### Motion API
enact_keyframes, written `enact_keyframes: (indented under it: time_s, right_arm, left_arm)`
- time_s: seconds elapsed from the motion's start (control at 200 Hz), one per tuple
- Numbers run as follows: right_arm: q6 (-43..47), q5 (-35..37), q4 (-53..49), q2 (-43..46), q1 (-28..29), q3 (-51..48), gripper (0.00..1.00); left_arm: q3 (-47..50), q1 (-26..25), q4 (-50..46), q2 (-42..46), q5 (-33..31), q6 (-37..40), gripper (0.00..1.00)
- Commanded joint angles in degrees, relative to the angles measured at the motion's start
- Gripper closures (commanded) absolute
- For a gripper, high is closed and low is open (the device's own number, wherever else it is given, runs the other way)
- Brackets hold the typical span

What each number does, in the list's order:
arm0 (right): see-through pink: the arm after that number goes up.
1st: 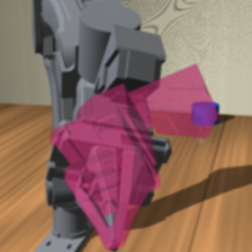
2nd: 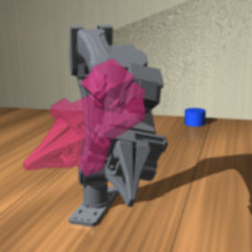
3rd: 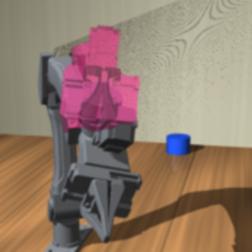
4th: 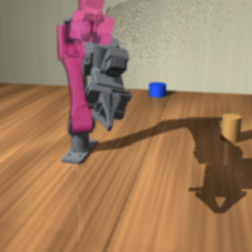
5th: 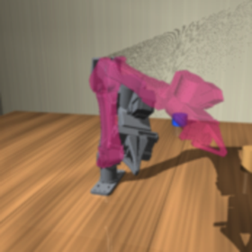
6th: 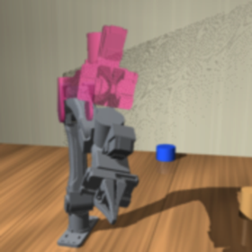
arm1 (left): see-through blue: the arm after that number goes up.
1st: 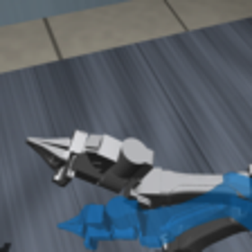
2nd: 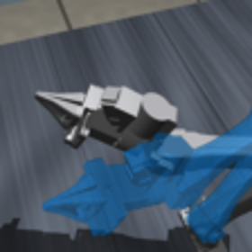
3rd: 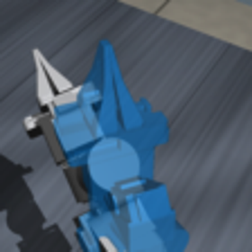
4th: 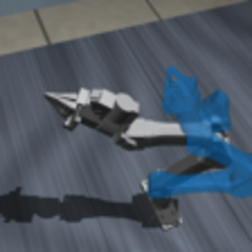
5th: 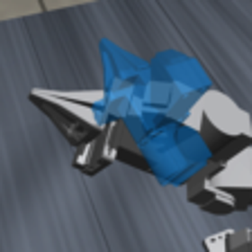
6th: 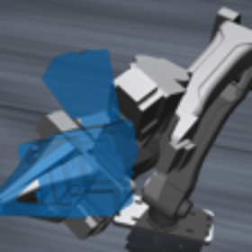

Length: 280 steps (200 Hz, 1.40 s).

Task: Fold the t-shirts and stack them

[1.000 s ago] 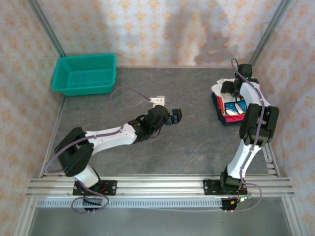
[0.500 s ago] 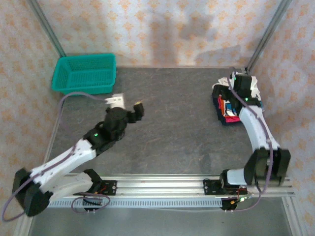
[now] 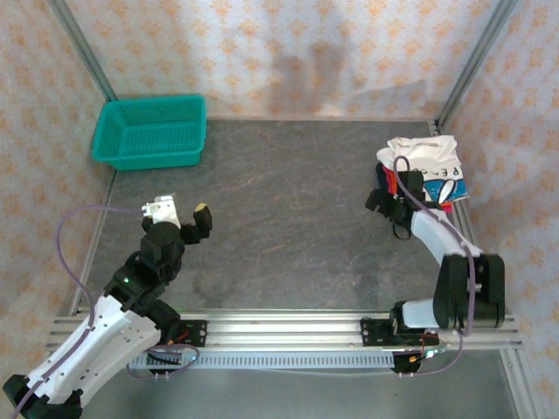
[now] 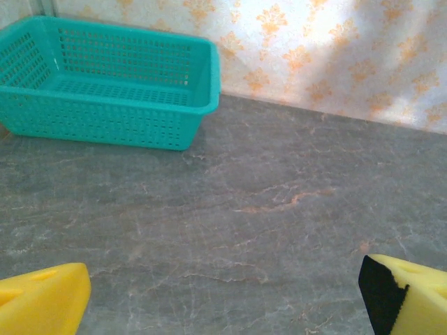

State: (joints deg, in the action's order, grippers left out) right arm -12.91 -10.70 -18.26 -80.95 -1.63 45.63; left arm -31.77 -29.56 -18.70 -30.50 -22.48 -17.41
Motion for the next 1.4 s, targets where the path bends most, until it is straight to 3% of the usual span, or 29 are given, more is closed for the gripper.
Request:
enact_keyframes:
  time_s: [0.0,0.32,0.5,0.63,0.771,0.946,1.081,1.201,1.396]
  right_arm:
    - [-0.40,4.04,-1.54,-5.32,-2.02,5.84,0.04]
    - [8.33,0.08,-2.96,-24.20,-4.88,25.46,0.04]
    - [9.28,-1.67,-1.17,-25.42,-4.88,27.76,0.03]
    - [10.31,-6.30,3.10,-17.72,-4.67,19.63,0.01]
    - [10.43,-8.09,13.48,-2.93,-2.52,4.82,0.00]
    - [11.59,5.30,28.86,12.59,1.28,-13.71,0.01]
    - [12.47,11.49,45.28,13.46,1.26,-22.88,0.01]
    - [11.52,11.76,57.78,5.33,1.19,-24.94,0.01]
    - [12.39,11.05,66.21,-2.41,0.27,-24.59,0.01]
  left_arm:
    - [0.21,0.38,-0.87,0.36,2.06,1.85,0.00]
    - [1.60,0.38,2.83,-1.28,2.50,2.13,0.00]
    - [2.56,1.00,5.18,-2.67,1.68,3.67,0.00]
    - [2.19,3.28,6.54,-5.79,3.14,8.03,0.00]
    - [3.23,8.22,7.40,-8.87,2.83,10.06,0.00]
    - [9.83,17.25,15.56,-9.84,6.04,7.21,0.00]
    - [11.91,21.23,22.84,-11.24,7.77,12.23,0.00]
    - [17.45,26.09,37.61,-15.66,12.17,14.46,0.00]
    - [18.40,28.65,53.54,-27.97,16.33,14.11,0.00]
